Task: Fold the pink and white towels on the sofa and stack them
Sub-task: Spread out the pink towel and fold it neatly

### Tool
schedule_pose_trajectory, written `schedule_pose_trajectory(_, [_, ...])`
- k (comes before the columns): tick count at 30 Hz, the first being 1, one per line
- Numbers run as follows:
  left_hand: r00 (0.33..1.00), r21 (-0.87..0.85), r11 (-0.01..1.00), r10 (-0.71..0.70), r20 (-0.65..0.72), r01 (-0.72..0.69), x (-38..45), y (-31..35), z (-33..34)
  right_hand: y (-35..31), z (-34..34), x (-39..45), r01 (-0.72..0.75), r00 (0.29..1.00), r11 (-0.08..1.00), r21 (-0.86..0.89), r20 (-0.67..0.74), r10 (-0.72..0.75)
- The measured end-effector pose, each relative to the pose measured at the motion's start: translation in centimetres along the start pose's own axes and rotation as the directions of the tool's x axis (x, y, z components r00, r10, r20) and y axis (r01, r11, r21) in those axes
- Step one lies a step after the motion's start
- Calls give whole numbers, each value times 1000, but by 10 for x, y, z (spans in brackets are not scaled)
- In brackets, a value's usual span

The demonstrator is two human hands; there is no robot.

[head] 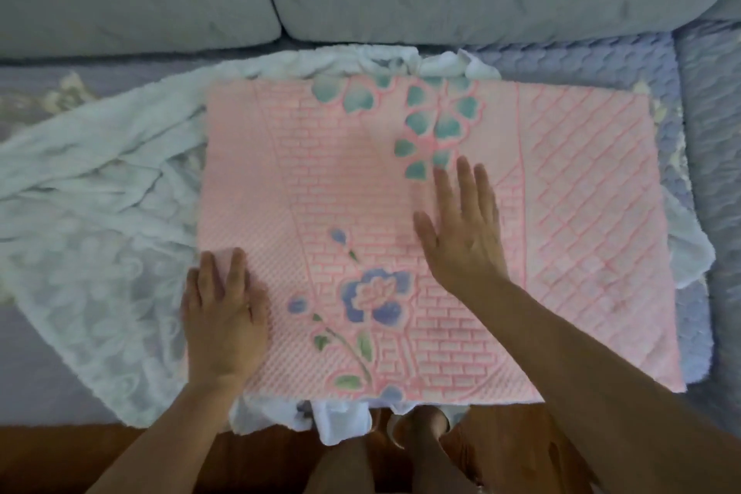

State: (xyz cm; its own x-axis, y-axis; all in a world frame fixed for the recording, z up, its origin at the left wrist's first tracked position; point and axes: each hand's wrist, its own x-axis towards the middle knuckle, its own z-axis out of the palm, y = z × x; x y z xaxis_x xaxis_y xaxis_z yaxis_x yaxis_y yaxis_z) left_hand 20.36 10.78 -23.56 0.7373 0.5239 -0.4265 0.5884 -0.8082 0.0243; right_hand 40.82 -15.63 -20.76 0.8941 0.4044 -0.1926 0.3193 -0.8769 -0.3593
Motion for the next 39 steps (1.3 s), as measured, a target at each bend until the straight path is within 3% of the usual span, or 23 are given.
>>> schedule_pose_trajectory(3, [972,-219,960,-202,-116,173,25,3,-7,-26,18,93,-61,998,948,313,33,53])
schedule_pose_trajectory(5, [966,-281,948,-203,-161,152,33,0,-9,-32,31,142,-194,978,815,545,46,203])
schedule_pose_trajectory(7, [971,-405,909,-175,-166,95,39,-10,-7,-36,44,163,-262,948,735,625,23,318])
schedule_pose_trajectory(10, [969,-697,698,-246,-17,165,33,-13,-20,-35,52,154,-244,954,778,579,-1,300])
schedule_pose_trajectory(13, [904,-705,573,-339,261,418,27,-14,-38,-38,50,94,-277,945,676,683,65,322])
schedule_pose_trajectory(15, [861,-654,561,-293,417,507,26,-26,-46,-45,50,26,-299,937,599,743,110,331])
schedule_pose_trajectory(18, [758,-592,526,-169,630,610,25,-41,-60,-58,43,-85,-389,918,628,674,231,321])
schedule_pose_trajectory(20, [711,-585,497,-96,697,640,24,-43,-73,-61,36,-126,-436,900,648,624,300,317])
schedule_pose_trajectory(22, [672,-623,398,20,740,674,21,-36,-100,-63,25,-128,-495,867,638,589,385,317])
schedule_pose_trajectory(24, [619,-648,226,189,762,728,17,-22,-131,-61,5,-100,-631,769,544,552,537,347])
schedule_pose_trajectory(25, [630,-674,164,254,734,720,14,-8,-147,-56,-8,-81,-712,691,470,521,639,338])
schedule_pose_trajectory(27, [721,-773,100,305,623,626,7,31,-170,-41,-43,-41,-834,547,243,495,799,249])
schedule_pose_trajectory(28, [770,-829,106,321,551,549,2,58,-181,-34,-66,-23,-853,522,127,506,830,197])
schedule_pose_trajectory(30, [803,-909,177,427,417,378,-13,122,-194,-22,-115,6,-810,584,19,586,805,104])
schedule_pose_trajectory(32, [730,-937,277,593,341,212,-36,200,-202,-11,-167,25,-730,684,25,683,730,13])
schedule_pose_trajectory(34, [684,-903,429,654,322,14,-62,275,-196,12,-211,31,-614,787,109,782,617,0])
schedule_pose_trajectory(37, [678,-785,582,667,310,-213,-90,361,-166,83,-225,17,-493,870,344,799,451,199])
schedule_pose_trajectory(39, [646,-797,564,695,316,-217,-106,407,-134,150,-206,2,-485,858,438,757,317,404])
